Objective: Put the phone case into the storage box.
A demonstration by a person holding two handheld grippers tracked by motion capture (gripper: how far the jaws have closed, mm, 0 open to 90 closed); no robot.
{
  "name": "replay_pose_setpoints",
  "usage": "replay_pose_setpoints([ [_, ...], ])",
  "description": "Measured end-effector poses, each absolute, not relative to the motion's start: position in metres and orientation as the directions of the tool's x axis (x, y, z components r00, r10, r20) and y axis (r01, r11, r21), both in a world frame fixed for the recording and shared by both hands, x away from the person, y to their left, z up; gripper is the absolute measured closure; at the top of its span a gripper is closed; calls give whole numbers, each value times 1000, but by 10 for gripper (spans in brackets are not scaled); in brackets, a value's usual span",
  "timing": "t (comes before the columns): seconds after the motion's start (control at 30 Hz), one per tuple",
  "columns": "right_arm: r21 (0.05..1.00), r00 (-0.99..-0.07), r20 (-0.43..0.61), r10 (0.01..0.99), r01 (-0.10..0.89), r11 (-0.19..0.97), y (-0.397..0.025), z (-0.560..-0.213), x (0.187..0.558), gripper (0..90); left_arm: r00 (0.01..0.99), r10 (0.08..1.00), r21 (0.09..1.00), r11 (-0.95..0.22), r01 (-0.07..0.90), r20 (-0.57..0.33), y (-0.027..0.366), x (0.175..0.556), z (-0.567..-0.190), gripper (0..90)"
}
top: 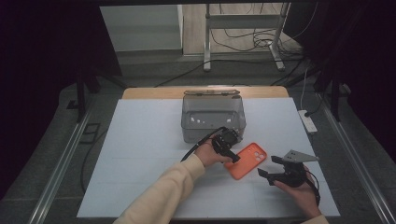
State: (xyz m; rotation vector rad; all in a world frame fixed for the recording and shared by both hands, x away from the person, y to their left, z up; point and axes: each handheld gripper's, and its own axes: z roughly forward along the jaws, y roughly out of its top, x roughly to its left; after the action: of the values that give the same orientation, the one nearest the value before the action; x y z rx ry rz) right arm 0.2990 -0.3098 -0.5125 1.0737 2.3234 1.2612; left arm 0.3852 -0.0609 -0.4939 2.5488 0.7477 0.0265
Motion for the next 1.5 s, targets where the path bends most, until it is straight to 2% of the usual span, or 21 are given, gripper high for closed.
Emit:
replay_pose_setpoints([
  [0.17,811,-681,94,726,475,341,-310,-513,299,171,852,514,442,-743,502,-104,-61,386,-496,433],
  [0.87,811,-682,92,726,474,343,-309,-513,299,172,851,516,416,-754,507,-102,-64,386,-501,612],
  [1.5,812,-682,91,726,473,343,-309,-513,299,172,847,514,404,-752,521,-136,-66,385,-501,772],
])
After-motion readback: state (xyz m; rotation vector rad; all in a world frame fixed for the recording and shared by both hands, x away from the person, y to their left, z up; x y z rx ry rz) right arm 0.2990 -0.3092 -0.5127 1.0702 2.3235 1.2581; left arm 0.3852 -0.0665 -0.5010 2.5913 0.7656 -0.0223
